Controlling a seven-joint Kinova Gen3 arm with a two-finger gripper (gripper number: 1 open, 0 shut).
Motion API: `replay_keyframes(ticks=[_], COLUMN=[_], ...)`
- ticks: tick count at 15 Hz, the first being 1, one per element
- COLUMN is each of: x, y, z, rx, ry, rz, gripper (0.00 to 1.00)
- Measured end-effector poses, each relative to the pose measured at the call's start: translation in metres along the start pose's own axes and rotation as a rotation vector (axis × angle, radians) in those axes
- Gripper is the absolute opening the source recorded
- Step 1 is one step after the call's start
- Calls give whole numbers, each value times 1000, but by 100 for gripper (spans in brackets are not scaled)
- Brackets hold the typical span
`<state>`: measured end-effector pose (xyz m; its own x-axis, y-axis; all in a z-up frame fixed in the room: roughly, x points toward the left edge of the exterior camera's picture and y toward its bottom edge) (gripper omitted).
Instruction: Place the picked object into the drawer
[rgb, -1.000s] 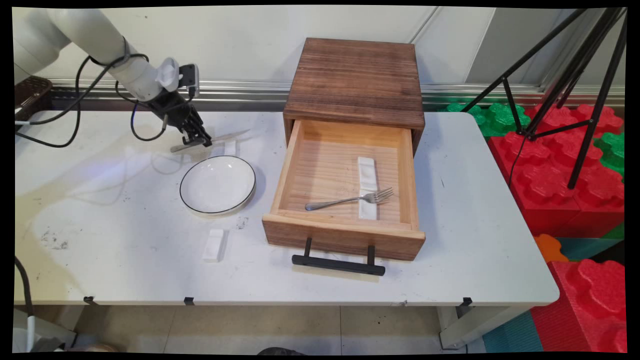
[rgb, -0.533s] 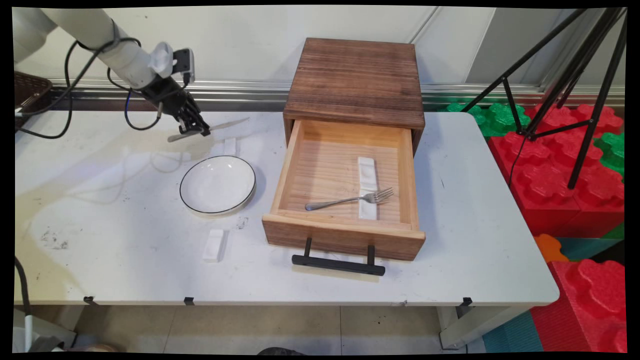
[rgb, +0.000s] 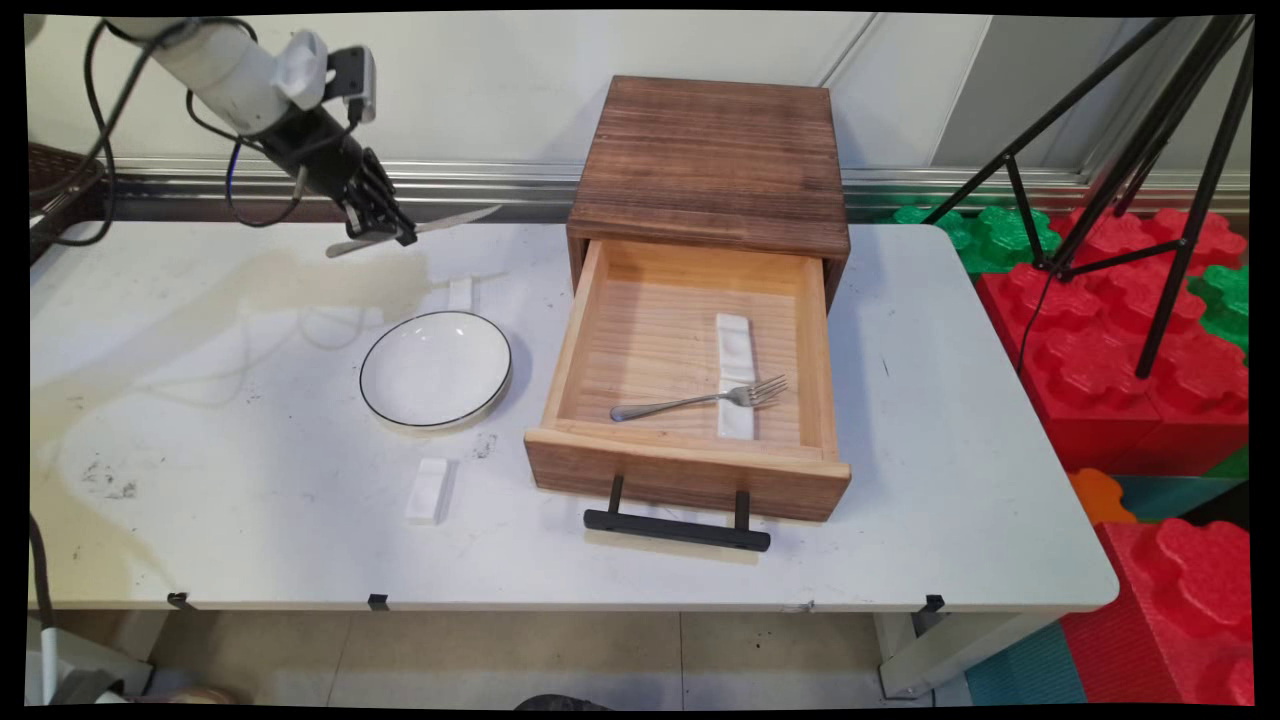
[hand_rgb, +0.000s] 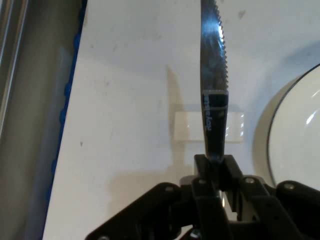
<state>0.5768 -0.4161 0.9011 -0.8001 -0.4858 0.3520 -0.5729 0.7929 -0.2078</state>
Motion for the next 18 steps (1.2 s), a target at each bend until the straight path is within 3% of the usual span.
replay_keyframes(ticks=[9,18], x=[59,125], y=[38,79], z=[-43,-44], rx=[-41,-86], ry=[69,142], rz=[35,71], gripper=[0,0])
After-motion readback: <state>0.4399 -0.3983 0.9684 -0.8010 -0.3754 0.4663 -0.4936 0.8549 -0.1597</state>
